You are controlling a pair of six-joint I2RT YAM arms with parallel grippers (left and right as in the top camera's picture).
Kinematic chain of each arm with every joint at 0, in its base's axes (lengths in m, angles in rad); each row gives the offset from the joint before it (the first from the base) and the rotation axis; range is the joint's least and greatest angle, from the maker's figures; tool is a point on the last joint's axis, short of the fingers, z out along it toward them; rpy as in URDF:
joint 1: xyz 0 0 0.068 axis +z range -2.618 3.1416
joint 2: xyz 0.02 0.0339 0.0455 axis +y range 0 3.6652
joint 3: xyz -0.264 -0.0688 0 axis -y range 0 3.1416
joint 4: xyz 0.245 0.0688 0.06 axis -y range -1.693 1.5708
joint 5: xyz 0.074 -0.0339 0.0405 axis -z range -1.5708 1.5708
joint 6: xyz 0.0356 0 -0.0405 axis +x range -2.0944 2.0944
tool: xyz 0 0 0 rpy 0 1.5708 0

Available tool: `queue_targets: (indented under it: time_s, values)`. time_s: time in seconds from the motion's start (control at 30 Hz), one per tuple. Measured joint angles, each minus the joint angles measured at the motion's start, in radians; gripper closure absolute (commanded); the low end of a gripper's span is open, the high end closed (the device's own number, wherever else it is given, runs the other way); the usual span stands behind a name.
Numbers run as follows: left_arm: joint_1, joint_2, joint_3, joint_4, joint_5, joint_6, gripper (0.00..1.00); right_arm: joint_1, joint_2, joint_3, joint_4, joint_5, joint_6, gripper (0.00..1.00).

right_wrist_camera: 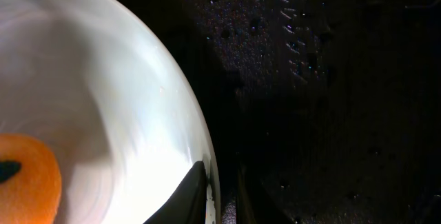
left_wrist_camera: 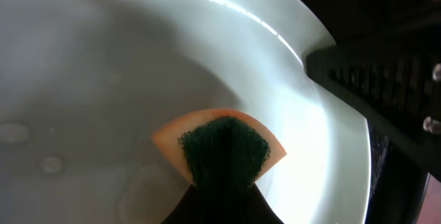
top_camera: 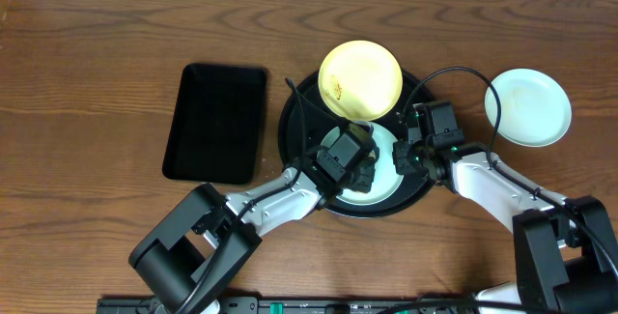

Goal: Clean dirty plates on tray and stack at the side
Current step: 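Scrub the pale green plate again with the sponge in the left gripper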

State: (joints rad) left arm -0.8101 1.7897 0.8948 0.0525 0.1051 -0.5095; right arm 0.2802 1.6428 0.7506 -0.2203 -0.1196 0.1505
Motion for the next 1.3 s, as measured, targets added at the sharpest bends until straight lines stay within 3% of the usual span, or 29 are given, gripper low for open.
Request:
queue_targets:
  time_s: [0.37,0.9,0.93,0.97,1.3]
  values:
    - [-0.054,0.032,0.000,0.006,-0.045,-0.012,0.93,0.000,0.000,0.000,0.000,0.000,0.000,0.87]
    - [-0.066,0.034,0.004,-0.039,-0.271,0.150,0.93,0.001,0.000,0.000,0.001,-0.027,0.000,0.87]
    - [-0.066,0.034,0.004,-0.040,-0.281,0.154,0.92,0.001,0.000,0.000,0.000,-0.030,0.000,0.89]
    - [-0.066,0.034,0.004,-0.041,-0.292,0.159,0.93,0.001,0.000,0.000,0.000,-0.031,0.000,0.99]
    - [-0.060,0.038,0.004,-0.043,-0.357,0.194,0.93,0.004,0.000,0.000,0.003,-0.047,0.003,0.99]
